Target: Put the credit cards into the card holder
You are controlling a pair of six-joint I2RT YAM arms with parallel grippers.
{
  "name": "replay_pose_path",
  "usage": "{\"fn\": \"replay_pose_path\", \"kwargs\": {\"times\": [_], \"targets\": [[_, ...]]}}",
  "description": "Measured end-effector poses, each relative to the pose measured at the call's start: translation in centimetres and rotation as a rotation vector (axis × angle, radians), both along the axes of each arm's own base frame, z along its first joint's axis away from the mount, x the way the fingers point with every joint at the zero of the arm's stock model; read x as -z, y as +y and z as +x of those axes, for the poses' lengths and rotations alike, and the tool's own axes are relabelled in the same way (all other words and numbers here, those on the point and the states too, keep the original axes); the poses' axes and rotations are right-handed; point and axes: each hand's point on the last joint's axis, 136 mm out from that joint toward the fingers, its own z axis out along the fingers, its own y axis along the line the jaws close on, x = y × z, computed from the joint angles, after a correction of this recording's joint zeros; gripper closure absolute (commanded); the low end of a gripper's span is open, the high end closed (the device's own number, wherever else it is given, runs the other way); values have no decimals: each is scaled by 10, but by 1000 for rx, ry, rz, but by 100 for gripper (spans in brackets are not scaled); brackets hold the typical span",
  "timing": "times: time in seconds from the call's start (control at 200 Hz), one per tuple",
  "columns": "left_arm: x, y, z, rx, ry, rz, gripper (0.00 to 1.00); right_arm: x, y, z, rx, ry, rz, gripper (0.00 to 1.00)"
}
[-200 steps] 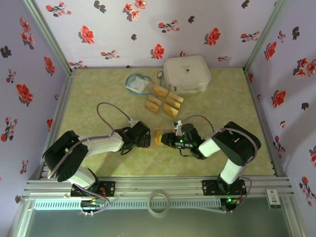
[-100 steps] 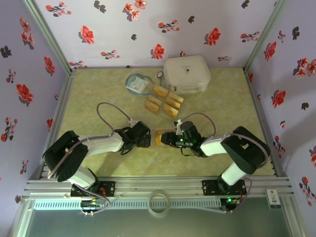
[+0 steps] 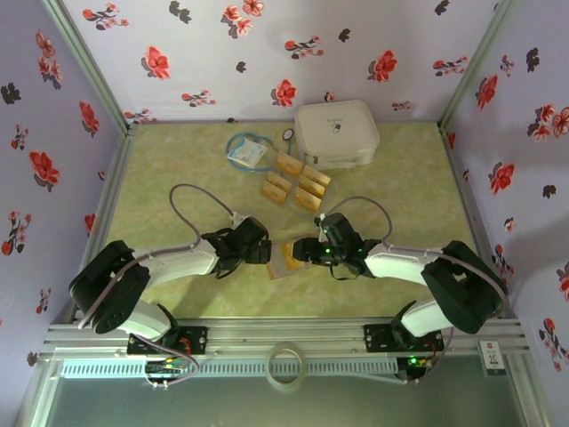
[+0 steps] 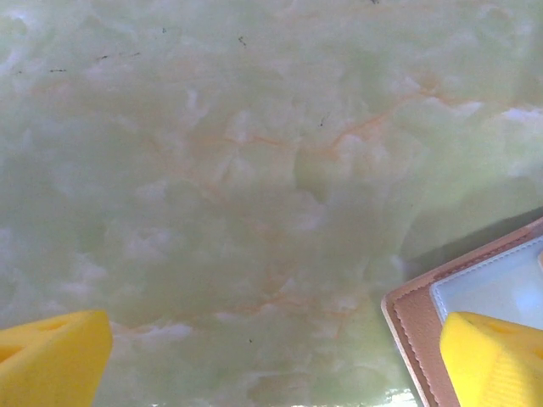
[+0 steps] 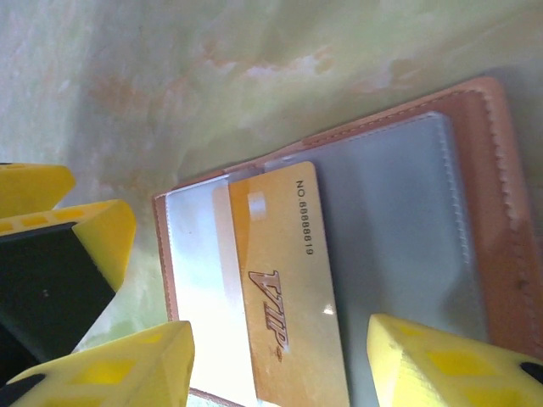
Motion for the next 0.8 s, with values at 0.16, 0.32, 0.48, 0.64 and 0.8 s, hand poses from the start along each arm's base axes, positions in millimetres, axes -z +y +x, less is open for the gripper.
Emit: {"fn": "replay_pose_path", "kwargs": {"times": [0.16,0.32,0.48,0.64,0.8], "targets": [[2,4,-2,-2,14,18,0,-13,-6,8,-9,-40,-82,73],[1,7,-4,-3,19,23,0,-14,-11,17,-28,-56,-189,94],[5,13,-9,-12,35,35,0,3,-18,15,-66,-28,-280,100],[8,18,-14,-28,57,51,0,19,-24,9,-96,11,-336,100],[12,21,-16,-33,72,65,0,21,-21,12,-108,10,-346,100]]}}
